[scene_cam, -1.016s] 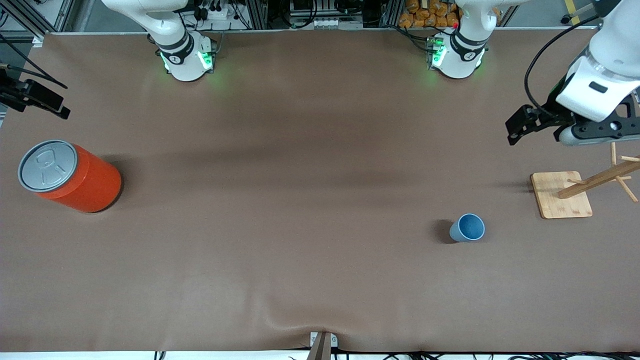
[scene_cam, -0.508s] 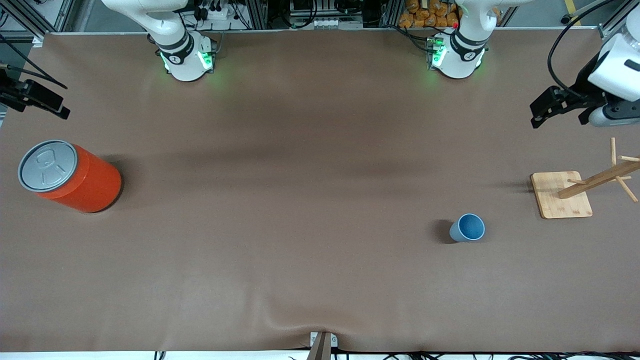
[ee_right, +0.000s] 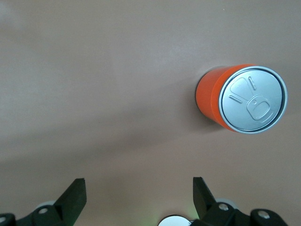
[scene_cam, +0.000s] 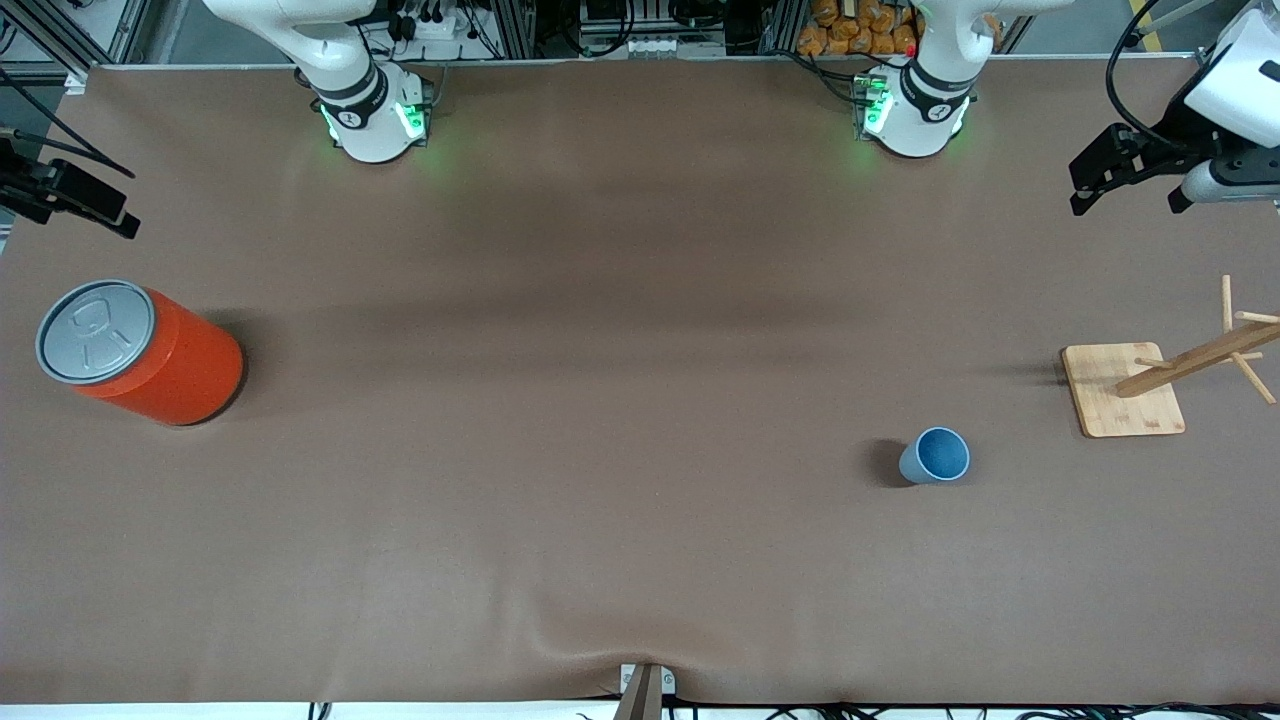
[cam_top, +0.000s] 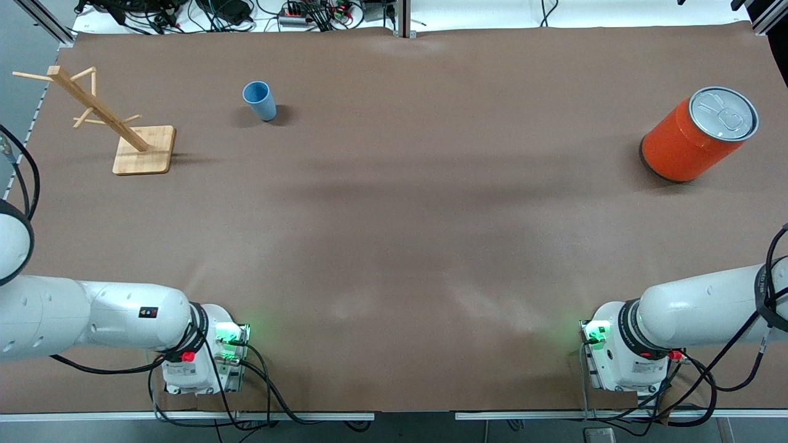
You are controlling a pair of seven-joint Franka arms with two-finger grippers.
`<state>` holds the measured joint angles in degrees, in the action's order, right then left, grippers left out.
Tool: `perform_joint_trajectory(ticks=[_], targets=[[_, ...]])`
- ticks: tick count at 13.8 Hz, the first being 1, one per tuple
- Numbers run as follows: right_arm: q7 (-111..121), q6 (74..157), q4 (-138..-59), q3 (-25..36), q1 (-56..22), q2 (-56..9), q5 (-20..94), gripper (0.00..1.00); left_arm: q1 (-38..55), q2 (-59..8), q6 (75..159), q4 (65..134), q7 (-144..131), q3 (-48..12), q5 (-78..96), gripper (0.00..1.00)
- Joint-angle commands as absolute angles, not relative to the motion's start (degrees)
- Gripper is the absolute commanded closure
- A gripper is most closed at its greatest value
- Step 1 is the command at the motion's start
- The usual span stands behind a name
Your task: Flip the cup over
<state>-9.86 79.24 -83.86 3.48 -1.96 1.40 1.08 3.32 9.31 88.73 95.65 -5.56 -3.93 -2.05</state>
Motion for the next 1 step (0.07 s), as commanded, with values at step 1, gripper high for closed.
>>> perform_joint_trajectory(ticks=[1], targets=[[-10.81, 78.40, -82.53, 3.43, -1.93, 0.88, 1.32, 0.00, 3.78, 9.05, 88.42, 95.27, -4.39, -3.16, -1.23, 0.00]])
